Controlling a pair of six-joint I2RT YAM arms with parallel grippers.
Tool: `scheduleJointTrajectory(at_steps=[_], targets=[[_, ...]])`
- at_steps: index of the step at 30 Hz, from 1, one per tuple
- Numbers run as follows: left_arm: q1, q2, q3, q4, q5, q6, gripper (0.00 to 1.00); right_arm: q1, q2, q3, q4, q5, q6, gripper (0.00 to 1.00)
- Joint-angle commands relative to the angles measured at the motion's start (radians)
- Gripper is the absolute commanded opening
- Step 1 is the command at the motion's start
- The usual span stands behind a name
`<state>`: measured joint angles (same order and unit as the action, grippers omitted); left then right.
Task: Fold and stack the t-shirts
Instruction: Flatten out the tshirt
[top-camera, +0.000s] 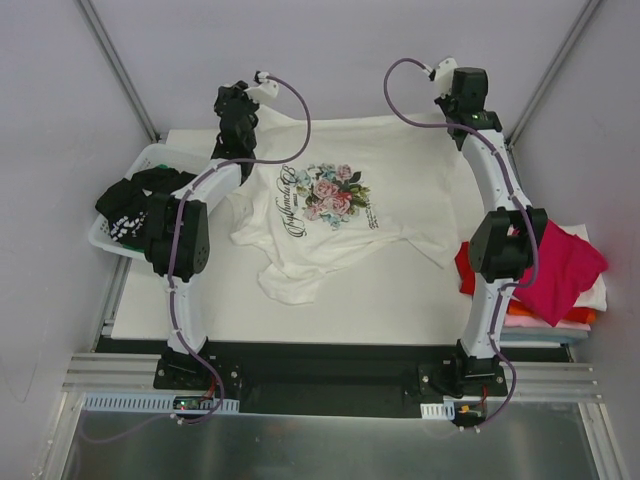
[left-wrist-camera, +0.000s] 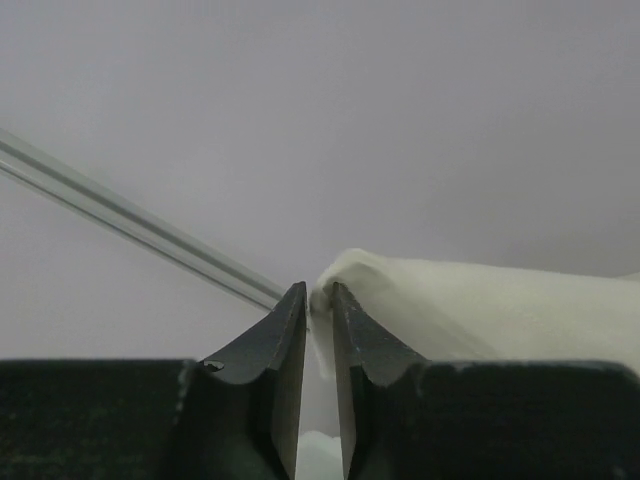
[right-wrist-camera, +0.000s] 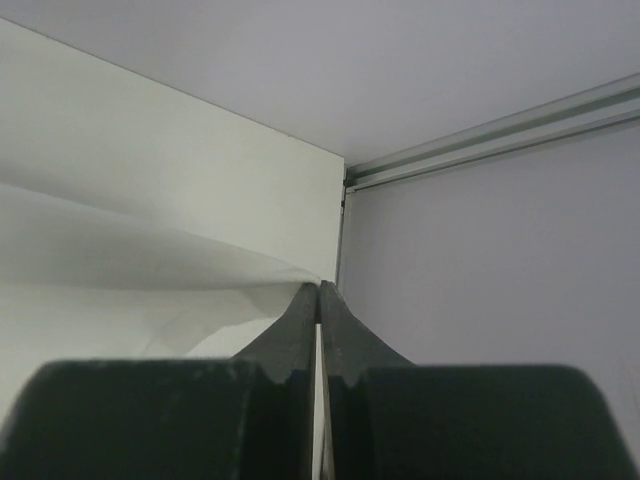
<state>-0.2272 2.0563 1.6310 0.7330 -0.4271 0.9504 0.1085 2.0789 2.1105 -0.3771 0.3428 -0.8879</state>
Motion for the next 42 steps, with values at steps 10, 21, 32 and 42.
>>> scheduleJointTrajectory(at_steps=[10, 21, 32, 42], targets=[[0.009, -0.059, -0.011, -0.037, -0.052, -0.053, 0.99, 0.011, -0.114, -0.160, 0.066, 0.064, -0.005, 0.87], [-0.135, -0.501, -0.537, -0.377, 0.070, -0.153, 0.99, 0.089, -0.397, -0.499, -0.112, 0.002, 0.047, 0.94], [-0.377, -0.737, -0.818, -0.649, 0.123, -0.257, 0.98, 0.146, -0.506, -0.730, -0.284, -0.099, 0.095, 0.85], [-0.521, -0.889, -0.988, -0.774, 0.108, -0.318, 0.98, 0.172, -0.557, -0.934, -0.304, -0.133, 0.102, 0.79]])
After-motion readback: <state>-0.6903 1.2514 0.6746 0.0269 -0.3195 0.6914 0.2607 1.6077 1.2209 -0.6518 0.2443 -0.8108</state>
